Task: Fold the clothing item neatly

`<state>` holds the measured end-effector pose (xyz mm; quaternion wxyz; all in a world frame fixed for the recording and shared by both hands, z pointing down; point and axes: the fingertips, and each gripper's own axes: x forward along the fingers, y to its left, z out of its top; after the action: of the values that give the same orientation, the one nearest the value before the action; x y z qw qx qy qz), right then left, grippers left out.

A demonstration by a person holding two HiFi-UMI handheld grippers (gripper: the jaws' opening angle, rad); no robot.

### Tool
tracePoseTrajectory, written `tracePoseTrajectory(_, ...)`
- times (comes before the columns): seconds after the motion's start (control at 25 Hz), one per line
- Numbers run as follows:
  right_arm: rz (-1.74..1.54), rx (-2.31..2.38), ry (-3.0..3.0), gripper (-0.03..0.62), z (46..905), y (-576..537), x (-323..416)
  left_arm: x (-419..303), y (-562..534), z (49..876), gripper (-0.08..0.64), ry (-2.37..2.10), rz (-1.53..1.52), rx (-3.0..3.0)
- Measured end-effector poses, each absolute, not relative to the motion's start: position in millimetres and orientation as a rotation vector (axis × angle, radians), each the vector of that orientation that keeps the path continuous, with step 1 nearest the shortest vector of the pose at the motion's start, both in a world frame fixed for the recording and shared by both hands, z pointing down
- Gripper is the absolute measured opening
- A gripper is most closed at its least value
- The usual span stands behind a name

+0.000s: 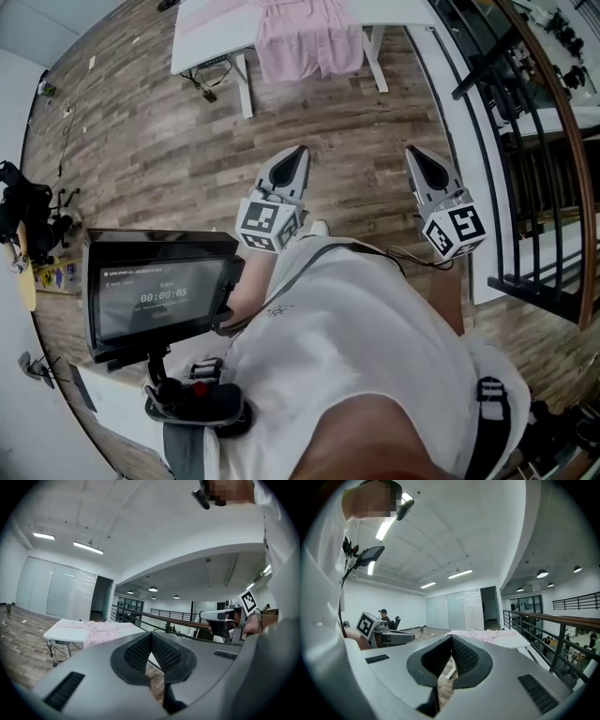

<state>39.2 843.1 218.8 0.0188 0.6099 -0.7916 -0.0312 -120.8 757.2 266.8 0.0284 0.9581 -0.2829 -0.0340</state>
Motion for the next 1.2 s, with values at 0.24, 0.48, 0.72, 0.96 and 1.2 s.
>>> tracePoseTrajectory(0.24, -0.076, 1.913, -2.437, 0.003, 214.7, 780.3, 28.7, -130.9, 691.4, 265.9, 0.003, -0.839, -0.084, 2.958)
tracePoseTrajectory(0.48, -0.074, 1.936, -2.439, 0.003, 213.4, 757.0, 16.7, -140.8, 661.5, 268.8, 0.003, -0.816, -0.094, 2.961)
tracePoseTrajectory(0.72, -0.065, 1.946, -2.419, 0.003, 217.3, 753.0, 18.1, -140.4, 655.9, 270.8, 0.003, -0.798, -0.093, 2.966)
tracePoseTrajectory(0.96, -0.09, 1.96, -2.419, 0.003, 220.2, 752.1, 12.9, -145.1, 652.1, 276.0, 0.003, -0.8, -0.11, 2.973)
tracePoseTrajectory(1.2, -0.082, 1.943, -2.418, 0.002, 231.6, 750.1, 7.3, -149.0, 650.8, 286.8, 0.003, -0.803, -0.116, 2.974)
